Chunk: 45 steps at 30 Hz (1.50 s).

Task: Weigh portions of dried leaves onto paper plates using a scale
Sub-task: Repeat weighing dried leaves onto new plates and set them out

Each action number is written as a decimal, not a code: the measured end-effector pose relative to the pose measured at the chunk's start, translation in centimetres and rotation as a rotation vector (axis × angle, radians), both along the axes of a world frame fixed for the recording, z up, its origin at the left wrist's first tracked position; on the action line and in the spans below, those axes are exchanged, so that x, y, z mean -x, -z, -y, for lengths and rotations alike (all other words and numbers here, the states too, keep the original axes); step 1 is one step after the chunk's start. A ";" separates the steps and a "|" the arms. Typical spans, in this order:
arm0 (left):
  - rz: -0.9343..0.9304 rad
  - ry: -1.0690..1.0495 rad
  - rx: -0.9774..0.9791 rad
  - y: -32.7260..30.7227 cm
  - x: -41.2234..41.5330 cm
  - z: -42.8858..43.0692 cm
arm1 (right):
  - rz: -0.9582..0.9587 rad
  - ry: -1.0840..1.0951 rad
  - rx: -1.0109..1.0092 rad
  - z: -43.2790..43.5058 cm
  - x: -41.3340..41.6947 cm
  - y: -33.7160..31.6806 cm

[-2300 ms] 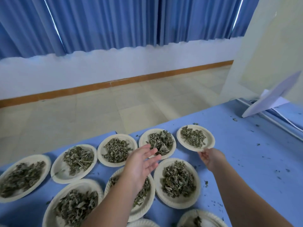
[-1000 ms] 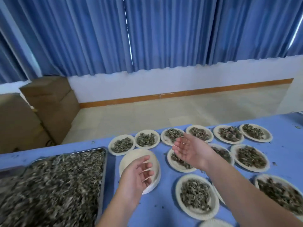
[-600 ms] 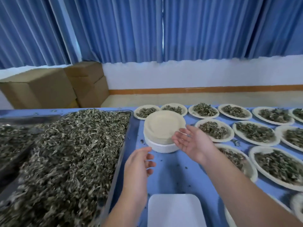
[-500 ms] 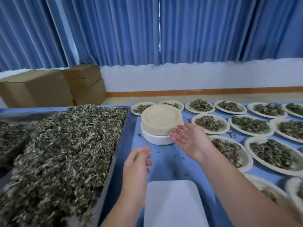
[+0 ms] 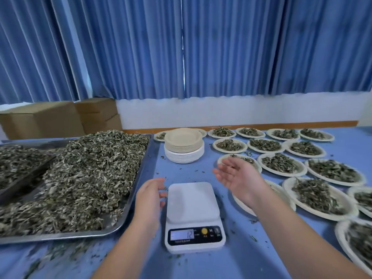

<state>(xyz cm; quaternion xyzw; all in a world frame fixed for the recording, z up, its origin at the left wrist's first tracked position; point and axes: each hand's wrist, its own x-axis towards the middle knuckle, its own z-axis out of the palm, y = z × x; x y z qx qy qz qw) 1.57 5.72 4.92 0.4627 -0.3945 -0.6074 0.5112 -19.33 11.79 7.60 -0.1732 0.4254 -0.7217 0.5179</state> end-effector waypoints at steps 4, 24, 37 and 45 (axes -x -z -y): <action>0.139 0.002 0.072 0.7 0.1 1.0 | -0.044 0.011 -0.039 0.7 0.3 -0.3; 0.297 0.037 0.084 5.4 1.3 6.4 | -1.881 -0.085 -0.276 18.9 0.2 -1.8; 0.377 0.005 0.095 5.5 2.2 6.3 | -1.972 -0.258 -0.395 22.1 -0.4 -2.5; 0.370 0.011 0.092 5.3 2.2 6.0 | -1.926 -0.302 -0.362 22.1 0.3 -3.0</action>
